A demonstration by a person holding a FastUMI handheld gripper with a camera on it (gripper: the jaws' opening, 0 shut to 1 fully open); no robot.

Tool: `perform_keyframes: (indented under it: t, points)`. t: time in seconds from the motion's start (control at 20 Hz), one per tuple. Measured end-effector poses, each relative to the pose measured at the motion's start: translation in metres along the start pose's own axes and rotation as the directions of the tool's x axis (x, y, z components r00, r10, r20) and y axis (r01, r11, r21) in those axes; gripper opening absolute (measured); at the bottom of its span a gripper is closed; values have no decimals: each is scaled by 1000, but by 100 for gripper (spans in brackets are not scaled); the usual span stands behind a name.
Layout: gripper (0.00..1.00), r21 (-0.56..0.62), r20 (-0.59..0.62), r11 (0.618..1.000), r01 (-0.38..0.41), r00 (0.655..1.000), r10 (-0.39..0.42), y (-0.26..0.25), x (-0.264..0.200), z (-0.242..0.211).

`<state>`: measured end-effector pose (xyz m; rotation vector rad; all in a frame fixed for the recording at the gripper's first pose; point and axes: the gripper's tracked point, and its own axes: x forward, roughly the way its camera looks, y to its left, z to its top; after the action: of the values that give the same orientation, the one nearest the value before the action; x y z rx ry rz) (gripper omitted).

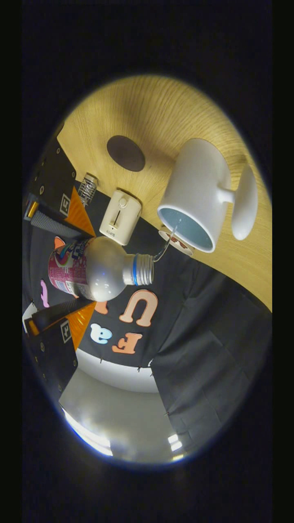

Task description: Take the bottle from table, then pour the juice into the cup, finally place the bottle on the coaster

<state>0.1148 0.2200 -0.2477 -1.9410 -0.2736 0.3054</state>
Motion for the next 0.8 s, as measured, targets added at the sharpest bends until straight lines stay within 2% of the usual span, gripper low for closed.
perform_keyframes:
  t: [0.35, 0.8]
  points:
    - [76, -16, 8, 1000, 13, 1000, -12, -7, 3, 2]
    - [76, -7, 33, 1000, -22, 999, 23, 9, -2, 17]
